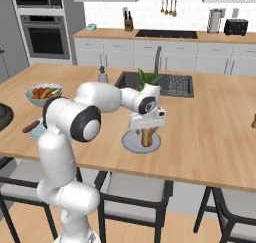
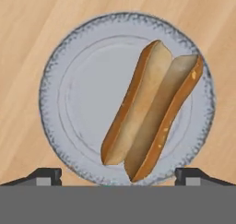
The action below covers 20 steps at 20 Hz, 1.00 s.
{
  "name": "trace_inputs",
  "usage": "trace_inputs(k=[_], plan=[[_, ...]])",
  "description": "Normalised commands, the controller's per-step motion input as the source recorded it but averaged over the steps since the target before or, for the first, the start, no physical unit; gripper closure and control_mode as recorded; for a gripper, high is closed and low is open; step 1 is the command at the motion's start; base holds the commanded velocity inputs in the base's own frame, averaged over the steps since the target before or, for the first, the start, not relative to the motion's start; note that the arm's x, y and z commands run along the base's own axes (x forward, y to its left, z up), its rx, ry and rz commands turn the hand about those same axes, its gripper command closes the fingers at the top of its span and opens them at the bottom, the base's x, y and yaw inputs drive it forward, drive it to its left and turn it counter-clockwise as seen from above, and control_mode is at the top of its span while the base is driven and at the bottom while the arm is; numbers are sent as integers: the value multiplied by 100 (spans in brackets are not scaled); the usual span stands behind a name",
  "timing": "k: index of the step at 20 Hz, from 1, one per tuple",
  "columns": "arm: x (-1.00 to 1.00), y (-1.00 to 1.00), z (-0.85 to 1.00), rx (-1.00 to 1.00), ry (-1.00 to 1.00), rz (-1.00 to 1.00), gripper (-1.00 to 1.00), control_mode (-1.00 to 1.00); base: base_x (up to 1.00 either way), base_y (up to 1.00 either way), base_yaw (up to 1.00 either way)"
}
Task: Place one bun and one sausage from the bowl on each plate.
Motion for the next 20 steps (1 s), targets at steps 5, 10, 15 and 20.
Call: trace_inputs(k=[5,10,15,20], plan=[[-100,52,78,0,-18,-13,-100,-100,0,0,0],[-100,100,45,1,-25,-31,-100,-100,0,0,0],[-100,80,17,-6,10,-31,-100,-100,0,0,0],[-87,0,26,-13,5,-5,-100,-100,0,0,0]])
